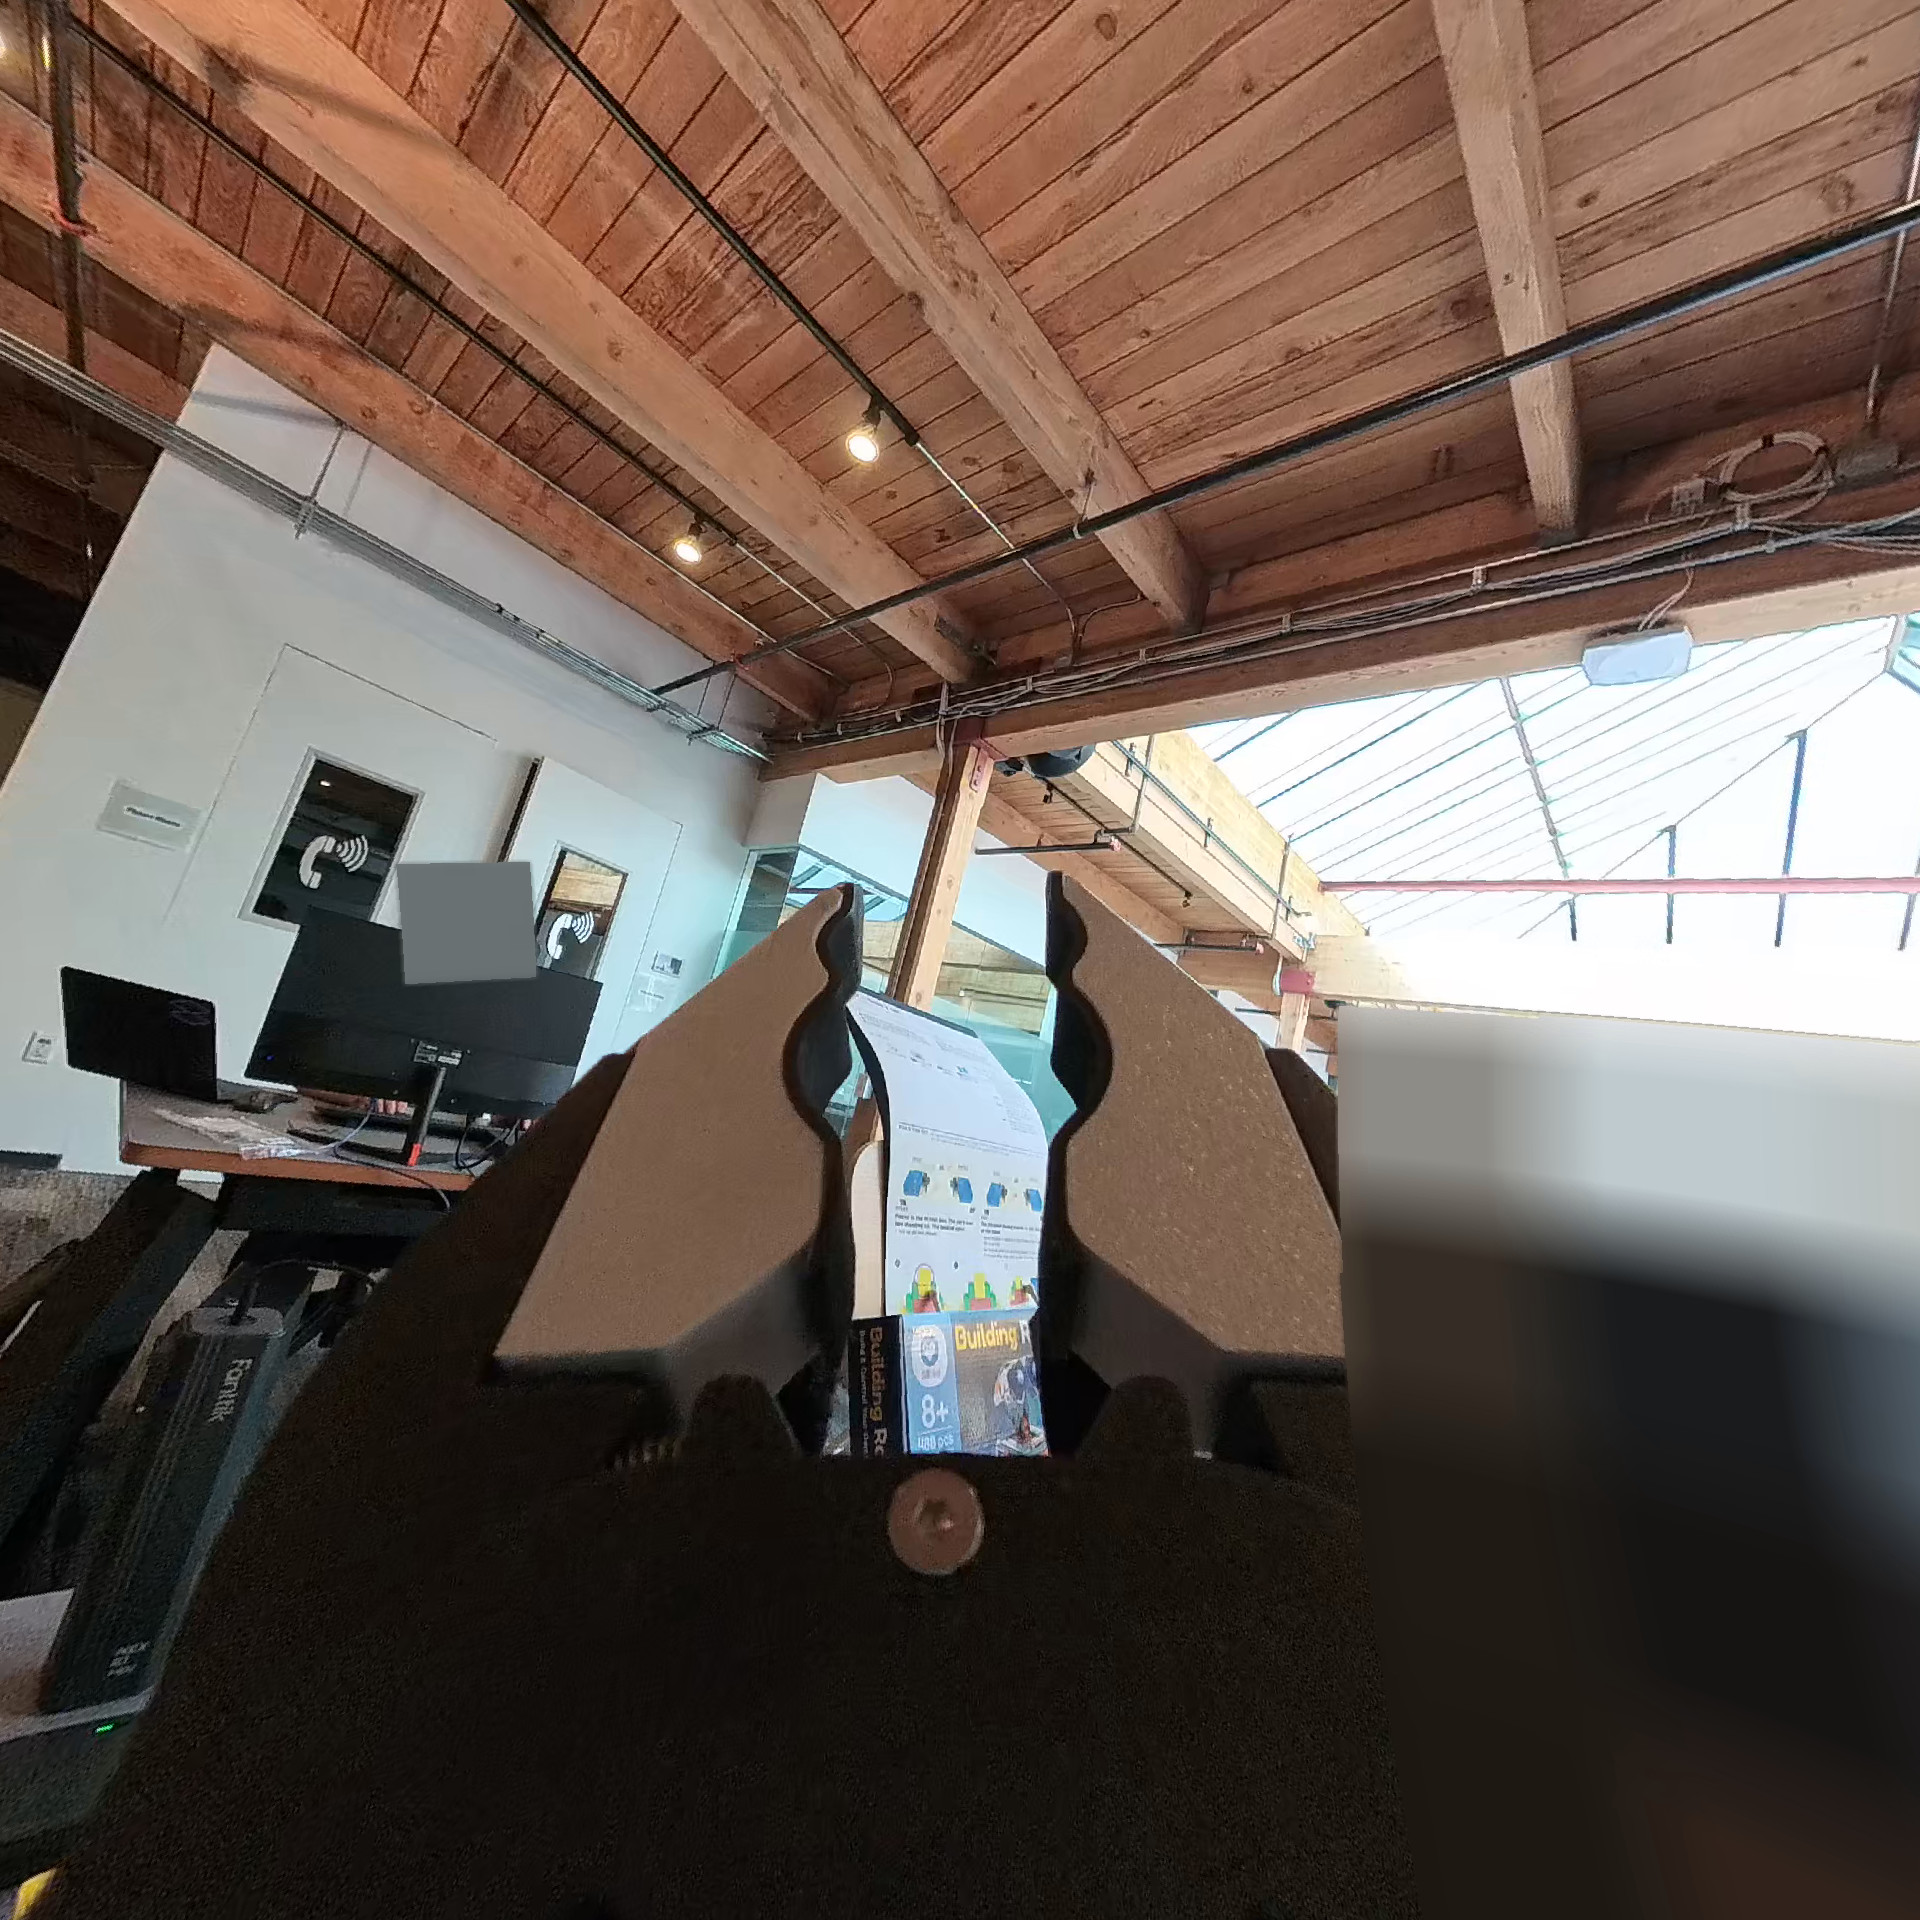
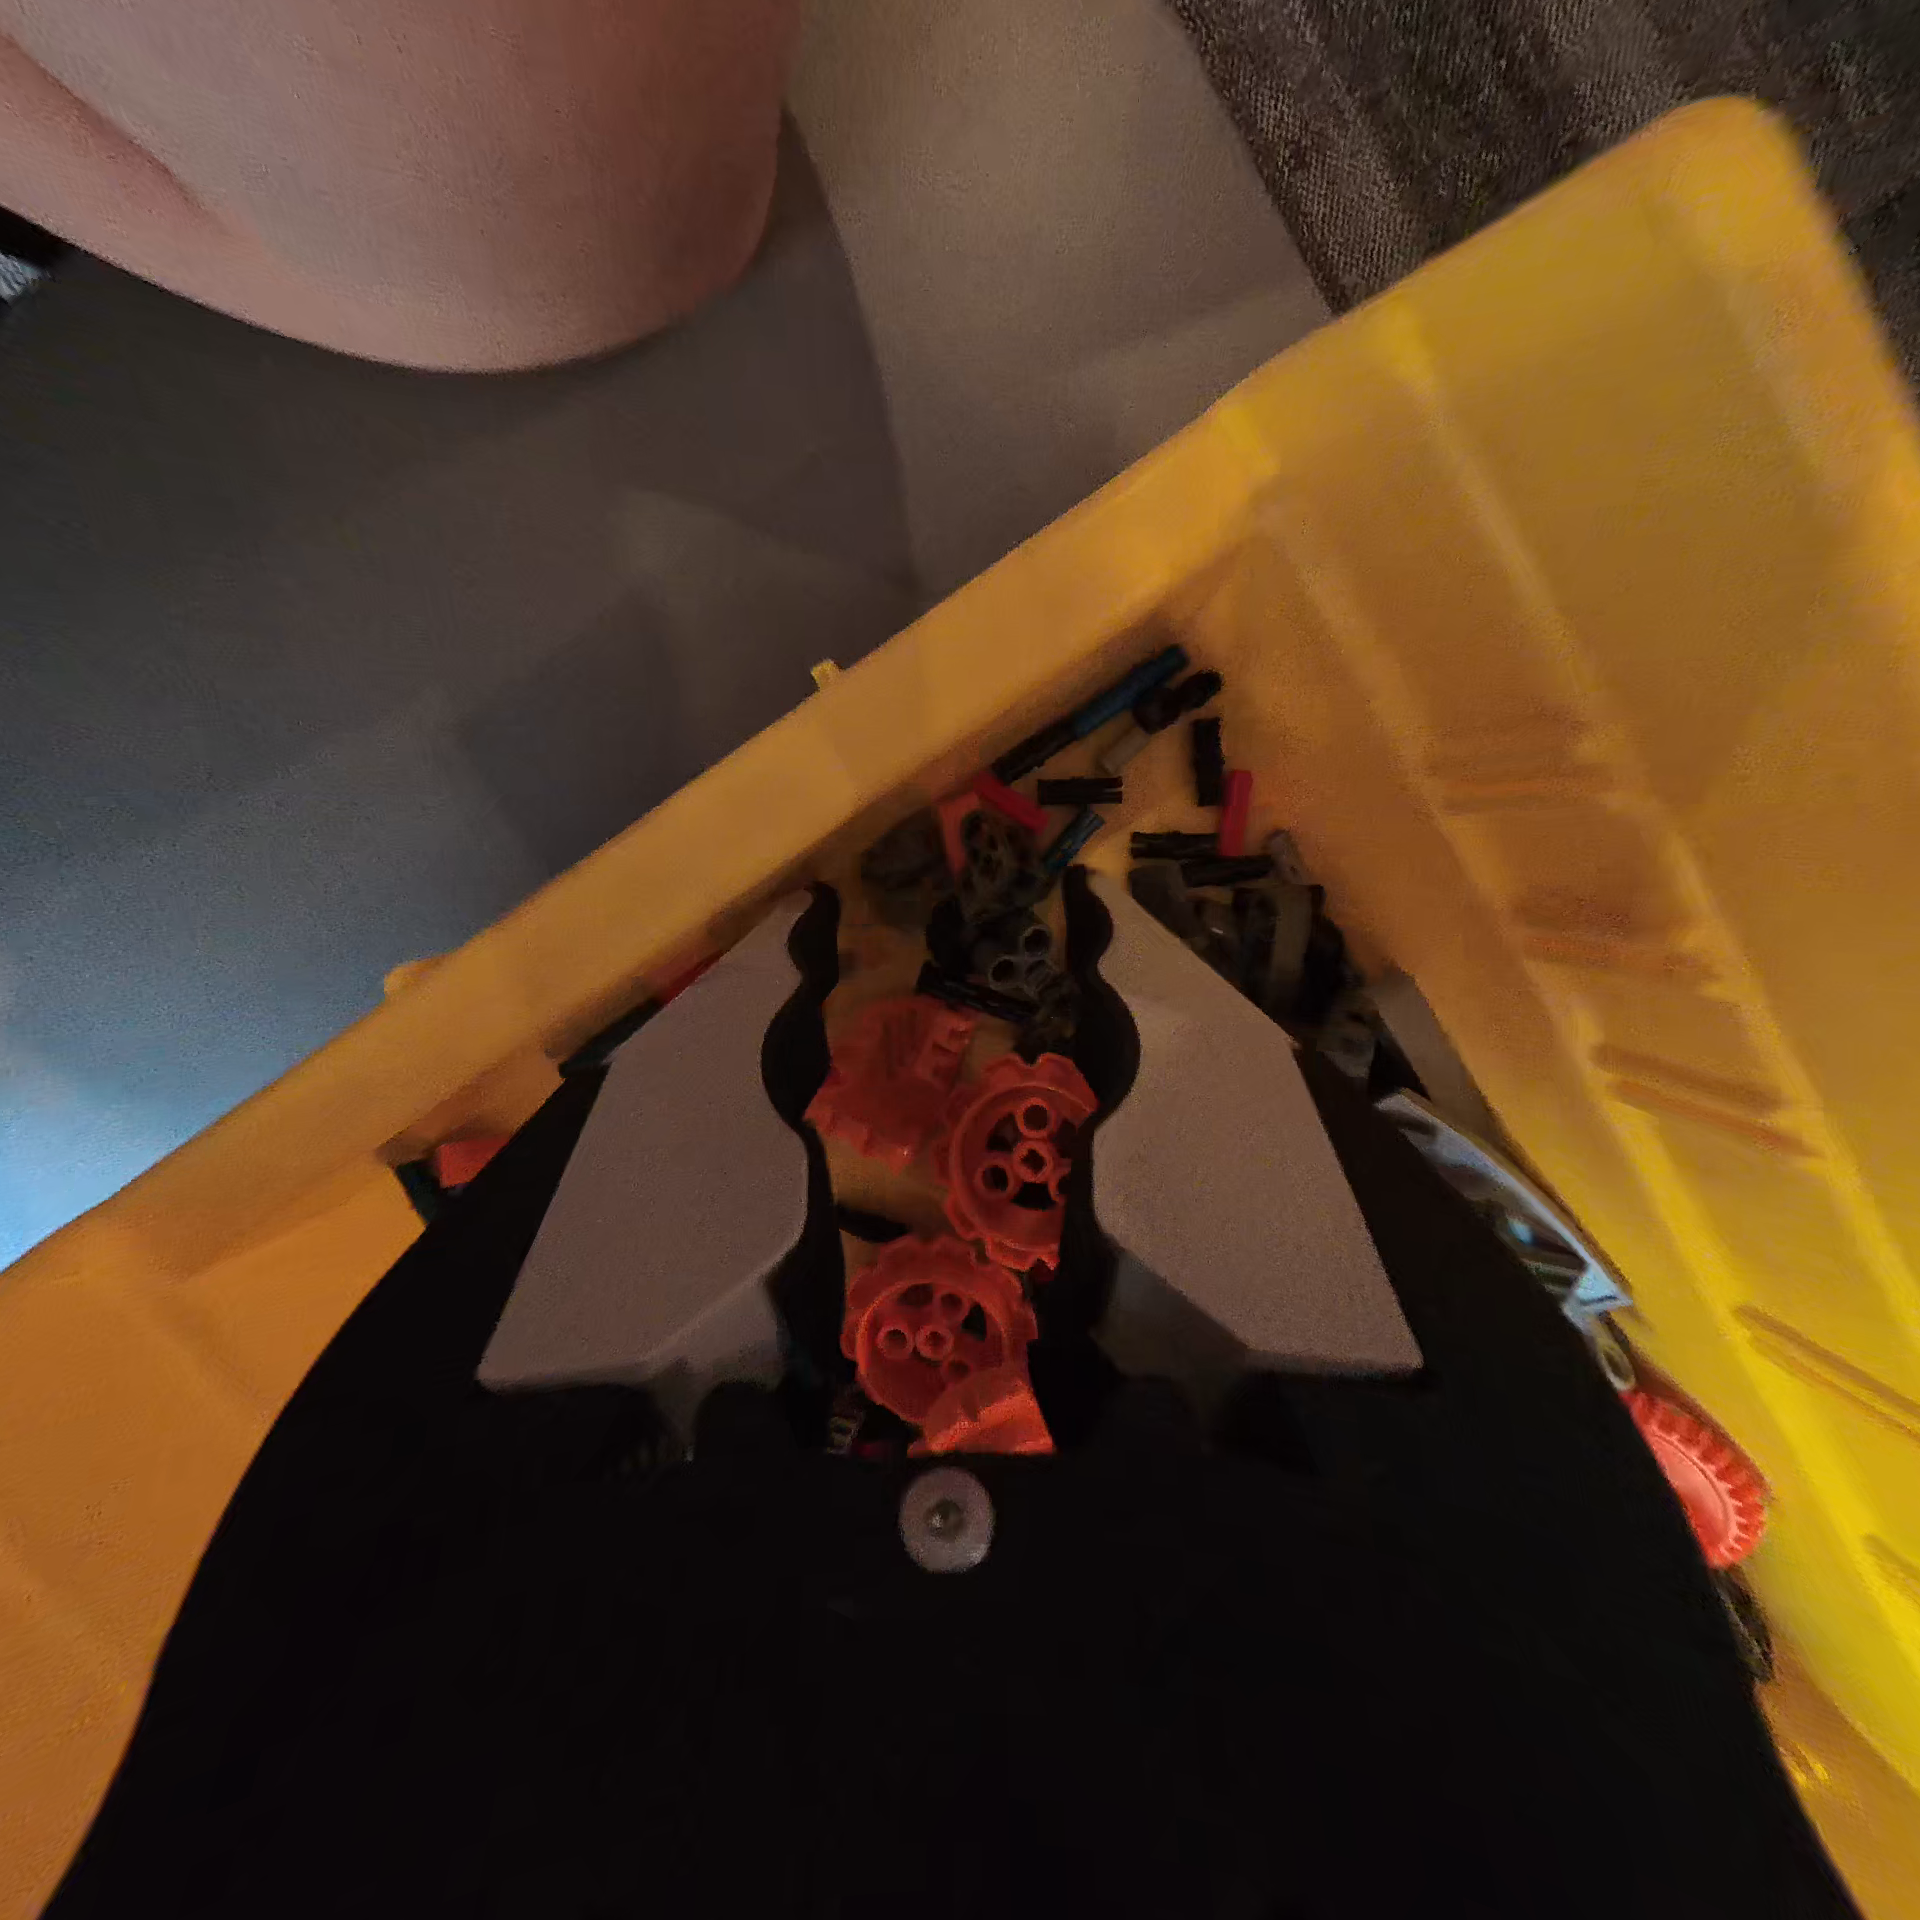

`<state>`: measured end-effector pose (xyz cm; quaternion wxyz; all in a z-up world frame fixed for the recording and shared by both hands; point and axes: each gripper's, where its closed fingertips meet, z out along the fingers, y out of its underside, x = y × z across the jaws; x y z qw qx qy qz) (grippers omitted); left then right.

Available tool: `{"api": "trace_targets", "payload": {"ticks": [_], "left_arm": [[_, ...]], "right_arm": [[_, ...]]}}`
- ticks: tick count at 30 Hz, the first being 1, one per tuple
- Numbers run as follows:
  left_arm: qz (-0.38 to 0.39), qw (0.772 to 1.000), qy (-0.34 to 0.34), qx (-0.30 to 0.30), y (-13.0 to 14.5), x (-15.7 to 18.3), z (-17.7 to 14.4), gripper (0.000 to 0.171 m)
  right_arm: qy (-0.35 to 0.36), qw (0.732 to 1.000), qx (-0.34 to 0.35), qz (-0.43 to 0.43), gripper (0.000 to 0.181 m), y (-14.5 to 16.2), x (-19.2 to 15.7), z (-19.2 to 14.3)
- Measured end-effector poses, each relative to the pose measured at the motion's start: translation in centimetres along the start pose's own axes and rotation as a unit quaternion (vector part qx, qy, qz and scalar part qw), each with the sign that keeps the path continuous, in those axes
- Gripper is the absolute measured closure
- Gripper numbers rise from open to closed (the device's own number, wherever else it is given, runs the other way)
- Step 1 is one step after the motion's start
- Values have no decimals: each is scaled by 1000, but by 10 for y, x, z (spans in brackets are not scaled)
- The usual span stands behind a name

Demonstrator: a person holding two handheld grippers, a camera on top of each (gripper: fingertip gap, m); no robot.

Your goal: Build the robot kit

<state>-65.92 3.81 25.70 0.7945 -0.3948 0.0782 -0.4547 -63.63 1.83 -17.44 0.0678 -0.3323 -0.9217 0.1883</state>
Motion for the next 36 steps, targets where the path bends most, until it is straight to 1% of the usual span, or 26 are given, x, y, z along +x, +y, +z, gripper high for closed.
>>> {"api": "trace_targets", "payload": {"ticks": [1, 3, 4, 7, 11, 15, 17, 19, 20, 23, 26, 28, 31, 32, 33, 36], "left_arm": [[0, 1000, 1, 1, 0, 0, 0, 139], [1, 1000, 1, 1, 0, 1, 0, 139], [1, 1000, 1, 1, 0, 1, 0, 140], [-2, 1000, 3, -7, 4, 1, 3, 140], [0, 1000, 3, -8, 5, 1, 3, 140], [-2, 1000, 3, -5, 3, 1, 2, 140], [-2, 1000, 3, -4, 3, 1, 2, 140], [0, 1000, 3, -5, 3, 2, 2, 140], [1, 1000, 3, -6, 3, 2, 2, 140], [-1, 1000, 4, -4, 3, 2, 1, 140], [-1, 1000, 4, -3, 1, 2, 1, 141], [0, 1000, 4, -2, 1, 2, 0, 141], [-1, 1000, 4, -3, 2, 2, 1, 140], [-1, 1000, 5, -3, 2, 2, 1, 140], [-2, 1000, 5, -4, 2, 2, 1, 140], [-2, 1000, 4, -4, 2, 2, 1, 141]], "right_arm": [[-6, 1000, 0, -5, 143, 0, -3, 2], [-4, 1000, 5, 1, 147, 1, -2, 2], [-6, 1000, 4, 4, 165, 2, -2, 2], [4, 1000, -8, 2, 165, 7, 1, 0], [18, 999, -47, -4, 165, 24, 7, -10], [-3, 998, -55, 31, 165, 35, 5, -25], [0, 997, -57, 43, 166, 40, 8, -34], [10, 997, -61, 53, 165, 44, 12, -44], [4, 996, -60, 59, 162, 46, 10, -48], [-13, 994, -71, 80, 148, 57, 5, -58], [-29, 990, -107, 93, 137, 76, -3, -66], [-29, 982, -160, 95, 131, 97, -5, -70], [7, 965, -251, 73, 131, 133, 0, -77], [18, 960, -272, 68, 131, 141, 3, -78], [20, 960, -272, 67, 130, 143, 3, -76], [17, 967, -243, 75, 131, 134, 4, -69]]}}
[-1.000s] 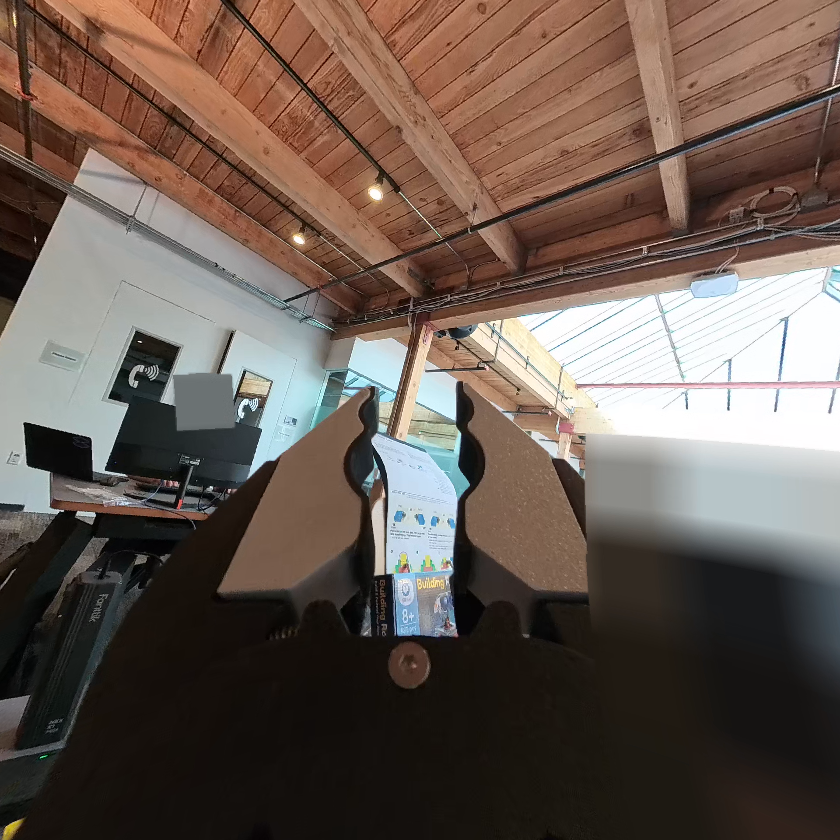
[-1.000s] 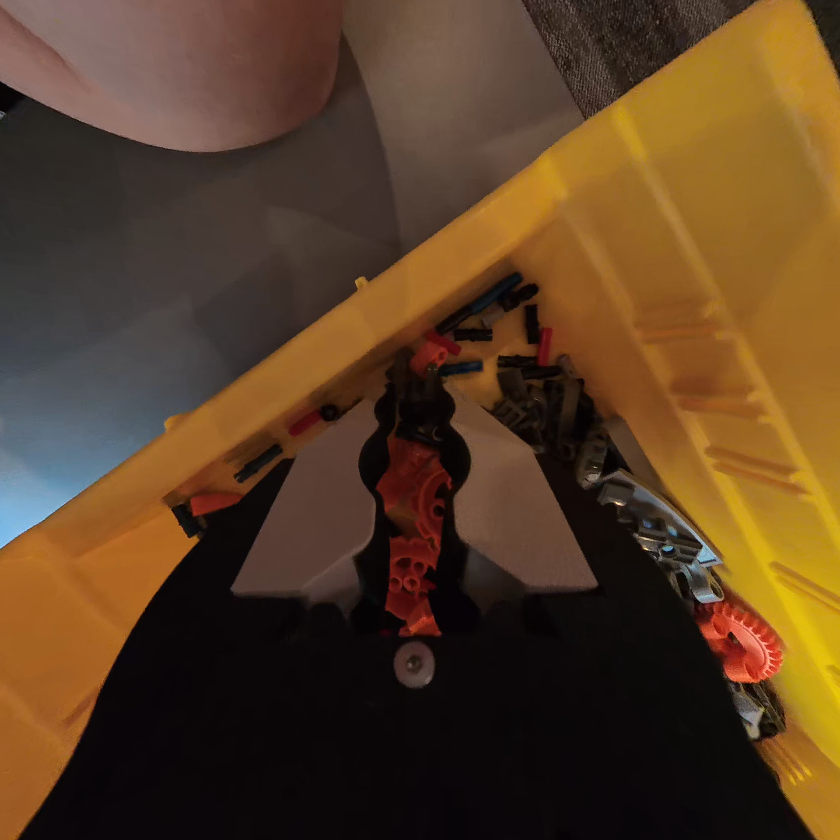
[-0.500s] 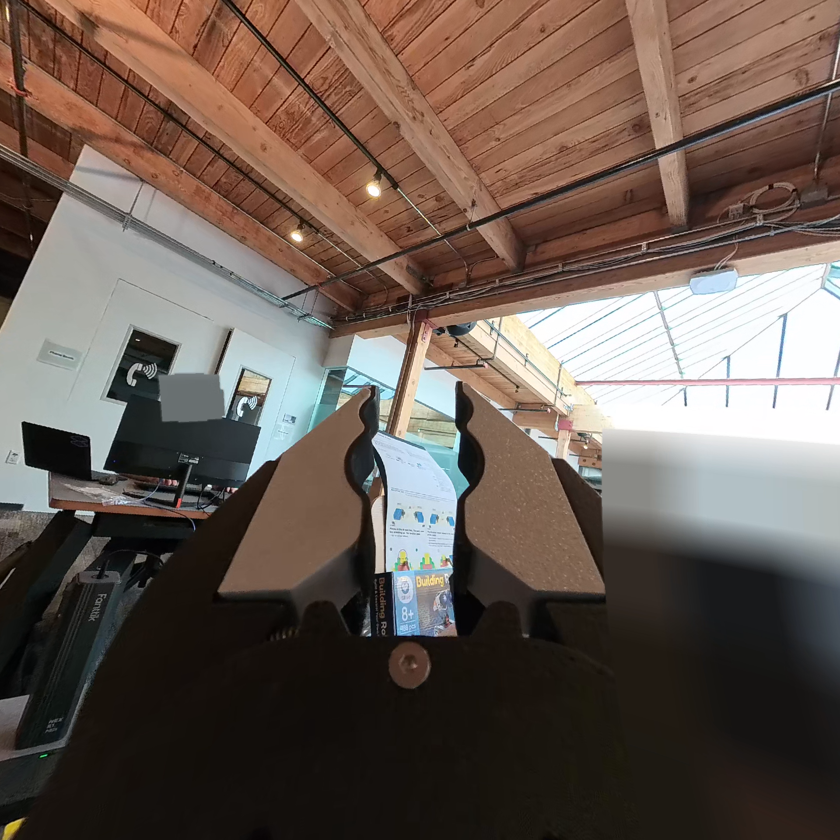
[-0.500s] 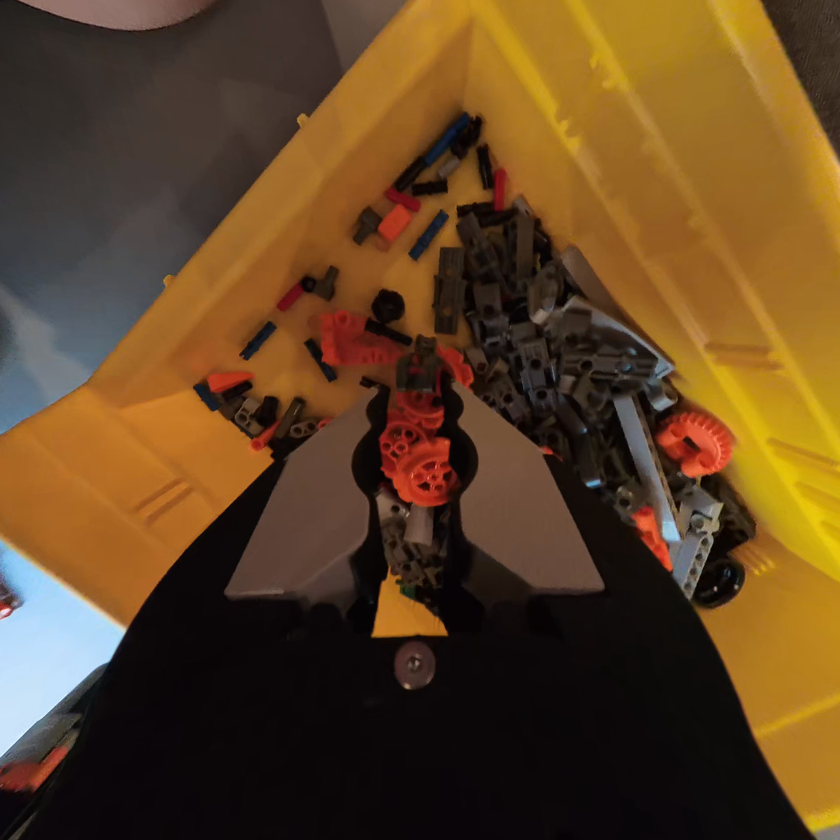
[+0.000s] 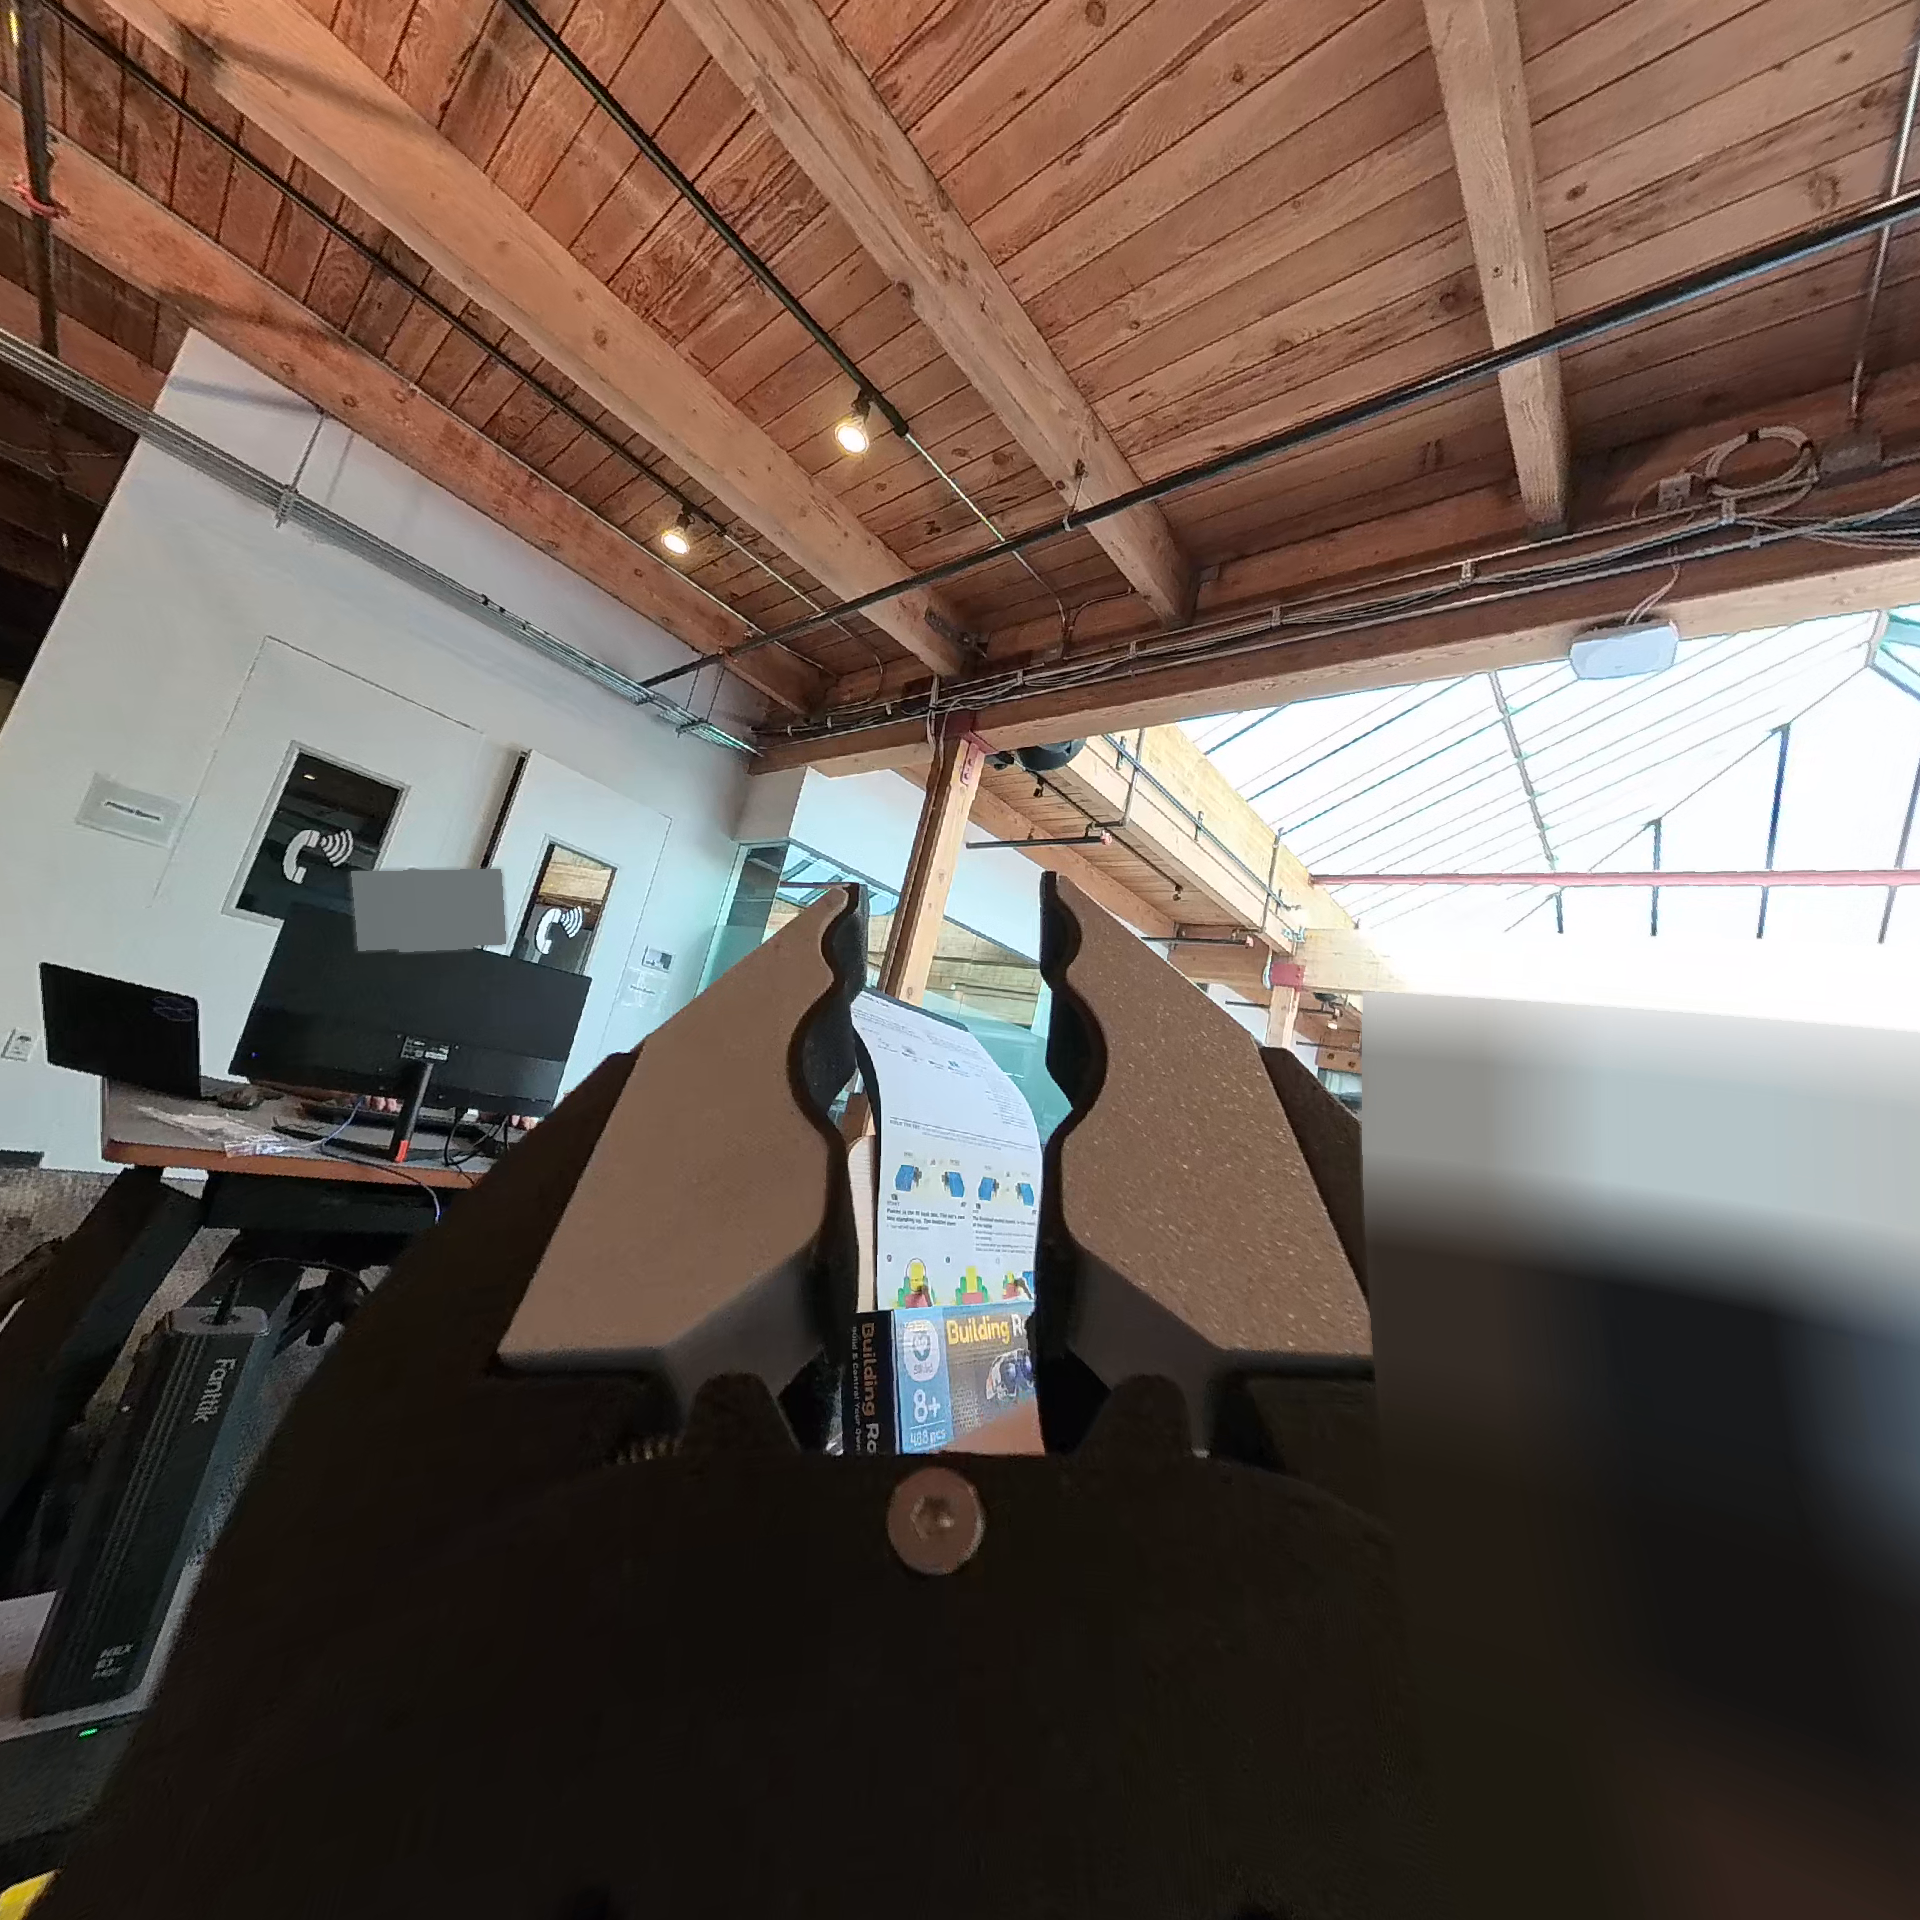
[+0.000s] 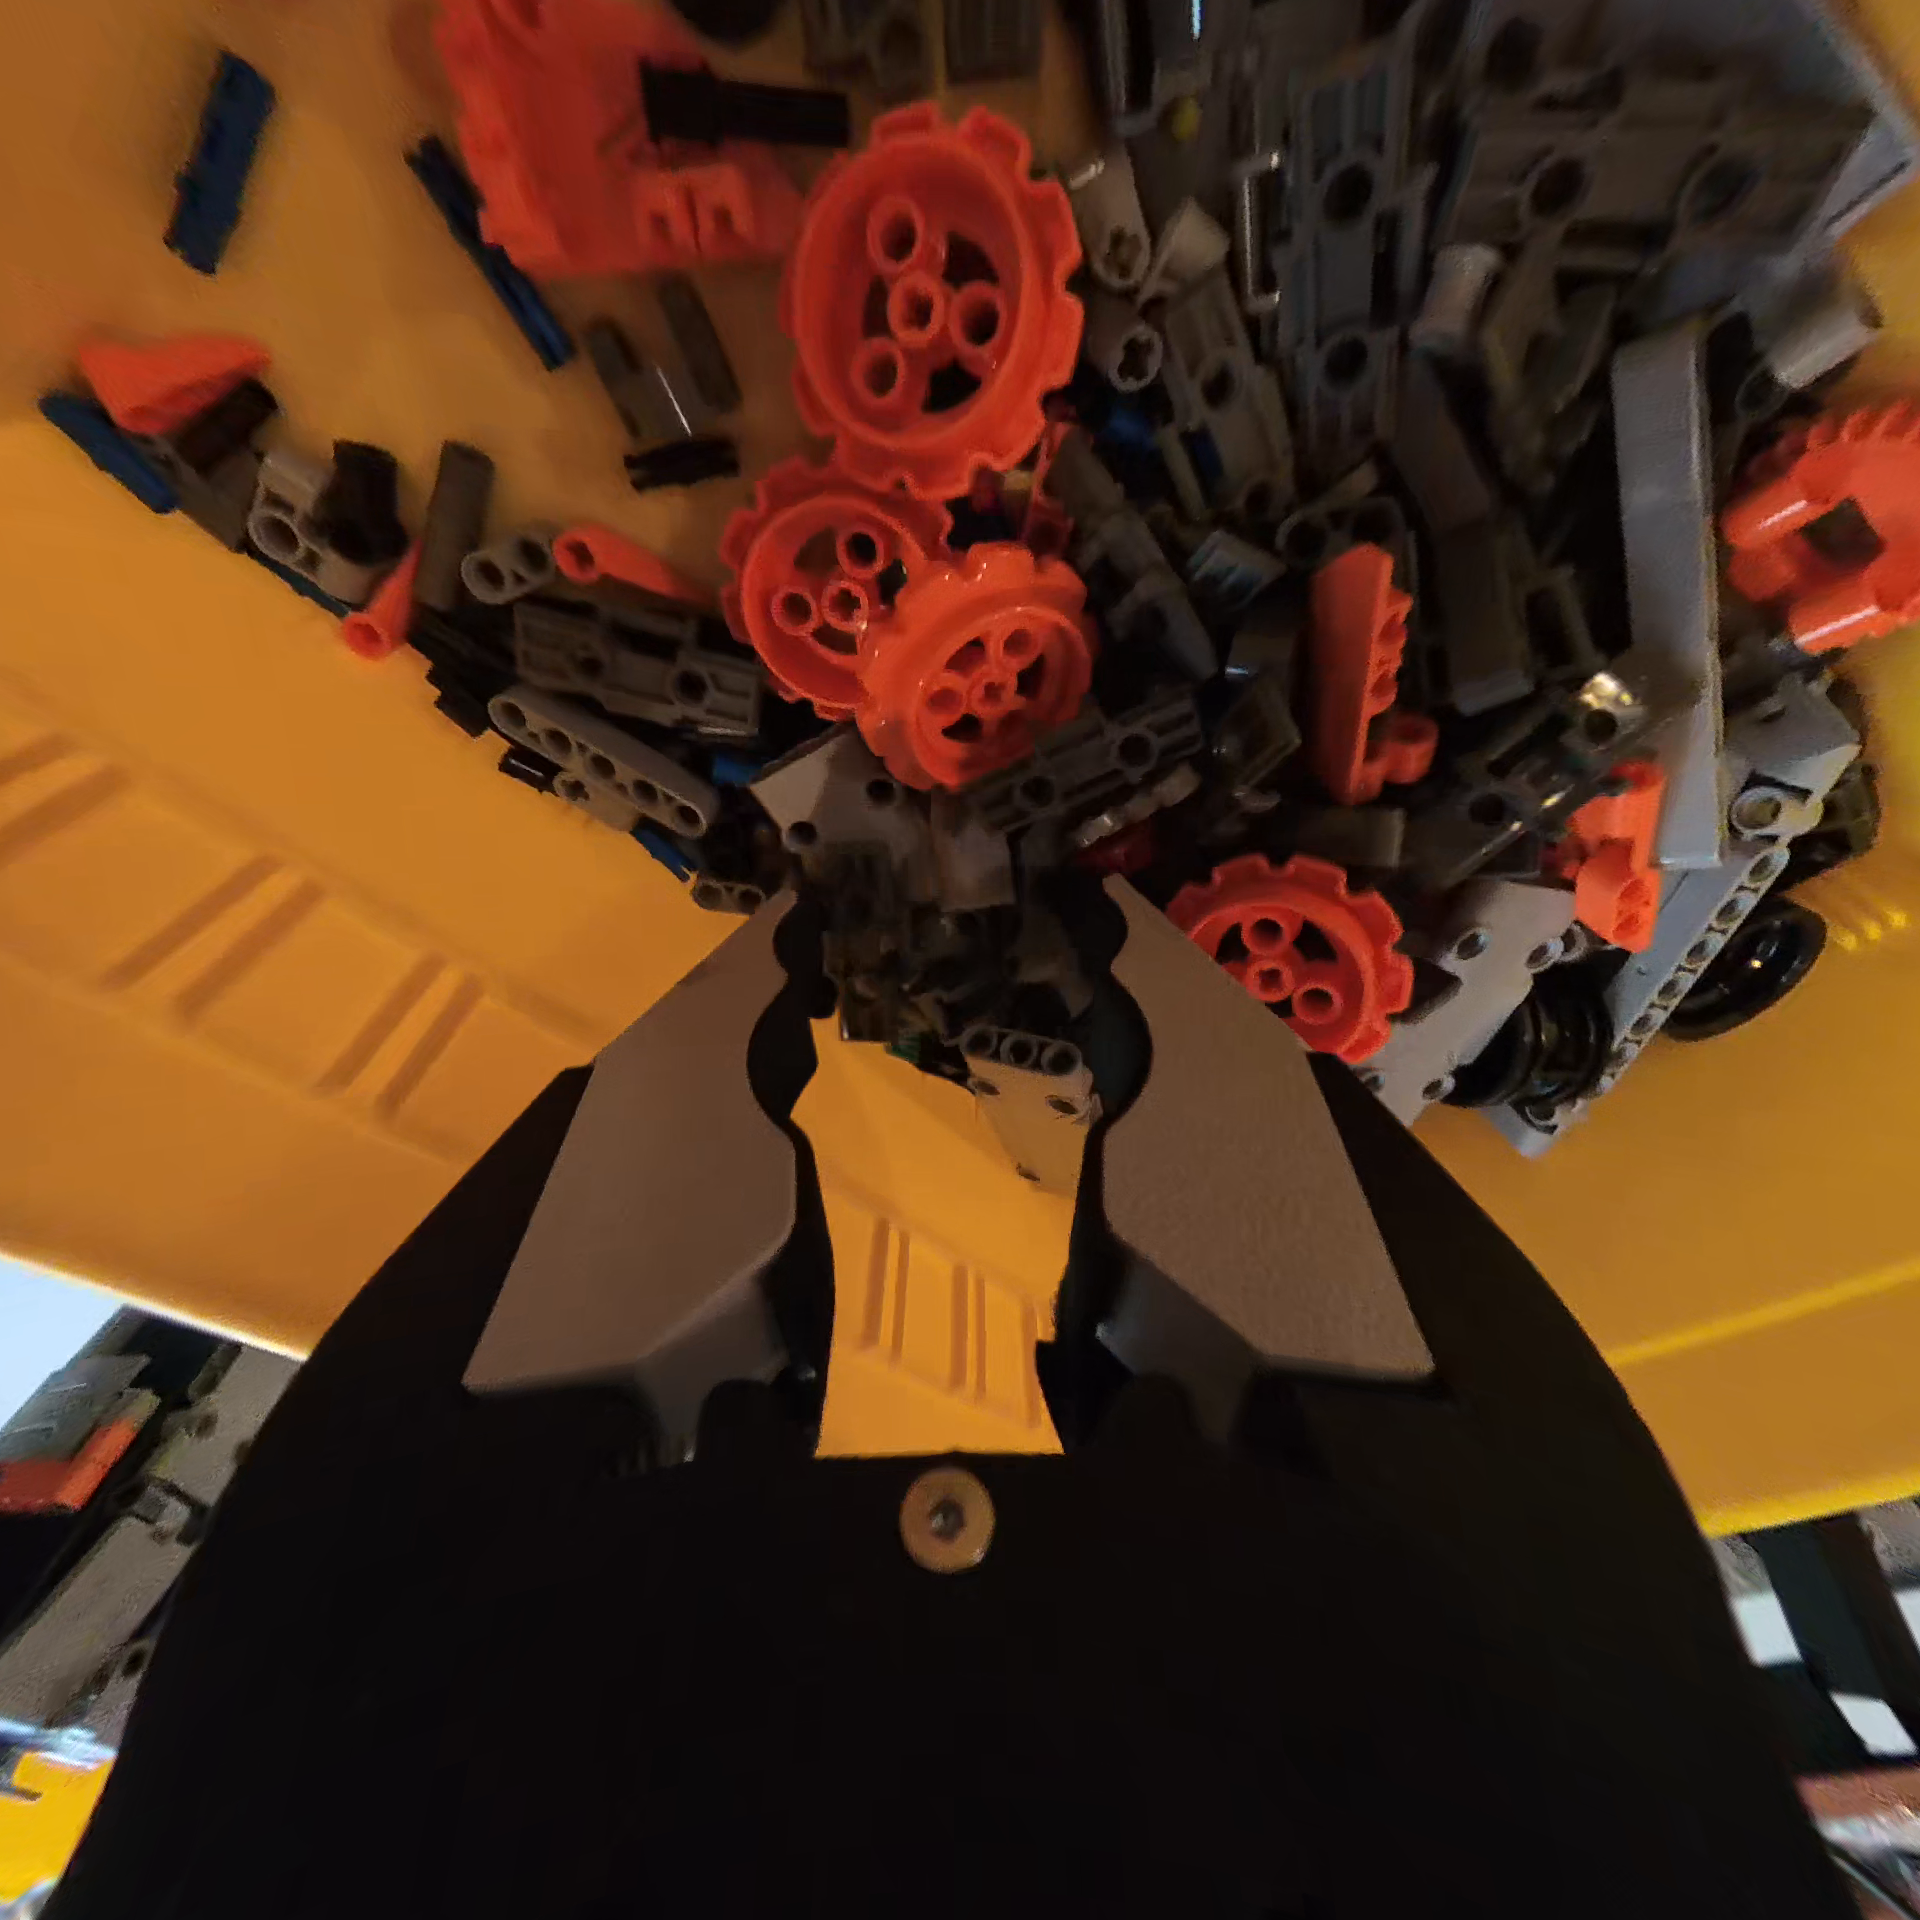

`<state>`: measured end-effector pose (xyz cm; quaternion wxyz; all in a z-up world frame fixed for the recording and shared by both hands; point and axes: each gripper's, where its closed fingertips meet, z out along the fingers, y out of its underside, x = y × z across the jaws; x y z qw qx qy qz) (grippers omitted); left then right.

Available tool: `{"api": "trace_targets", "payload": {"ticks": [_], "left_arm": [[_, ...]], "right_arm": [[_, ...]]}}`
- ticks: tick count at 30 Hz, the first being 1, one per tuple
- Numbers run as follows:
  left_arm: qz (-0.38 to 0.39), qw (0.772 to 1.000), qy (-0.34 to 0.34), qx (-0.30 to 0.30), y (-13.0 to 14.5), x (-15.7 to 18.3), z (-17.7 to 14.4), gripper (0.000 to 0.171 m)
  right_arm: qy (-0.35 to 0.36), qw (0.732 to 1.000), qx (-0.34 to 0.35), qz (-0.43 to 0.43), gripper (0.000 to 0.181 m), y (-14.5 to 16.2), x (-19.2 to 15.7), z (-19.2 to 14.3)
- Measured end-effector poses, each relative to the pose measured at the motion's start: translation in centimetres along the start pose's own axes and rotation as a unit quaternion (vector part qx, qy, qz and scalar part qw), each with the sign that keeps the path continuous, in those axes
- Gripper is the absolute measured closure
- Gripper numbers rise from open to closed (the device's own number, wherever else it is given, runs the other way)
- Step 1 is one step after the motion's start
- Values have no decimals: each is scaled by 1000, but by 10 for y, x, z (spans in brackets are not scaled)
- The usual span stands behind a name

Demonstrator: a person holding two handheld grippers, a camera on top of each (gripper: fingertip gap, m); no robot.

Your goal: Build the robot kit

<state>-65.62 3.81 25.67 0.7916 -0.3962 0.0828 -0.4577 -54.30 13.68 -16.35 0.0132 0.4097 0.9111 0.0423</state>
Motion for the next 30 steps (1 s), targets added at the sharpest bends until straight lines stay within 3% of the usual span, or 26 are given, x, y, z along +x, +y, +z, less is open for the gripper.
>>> {"api": "trace_targets", "payload": {"ticks": [4, 18, 23, 30], "left_arm": [[-1, 1000, 0, -3, 2, 0, 1, 141], [0, 1000, 3, -5, 3, 1, 2, 141], [0, 1000, 3, -3, 2, 1, 1, 141], [0, 1000, 4, -5, 3, 2, 2, 141]], "right_arm": [[-21, 999, 28, 3, 142, -11, -8, -1], [-112, 989, 98, -1, 148, -66, -49, -1], [-187, 972, 142, 5, 157, -90, -75, -13], [-120, 973, 194, 18, 155, -117, -49, -13]]}}
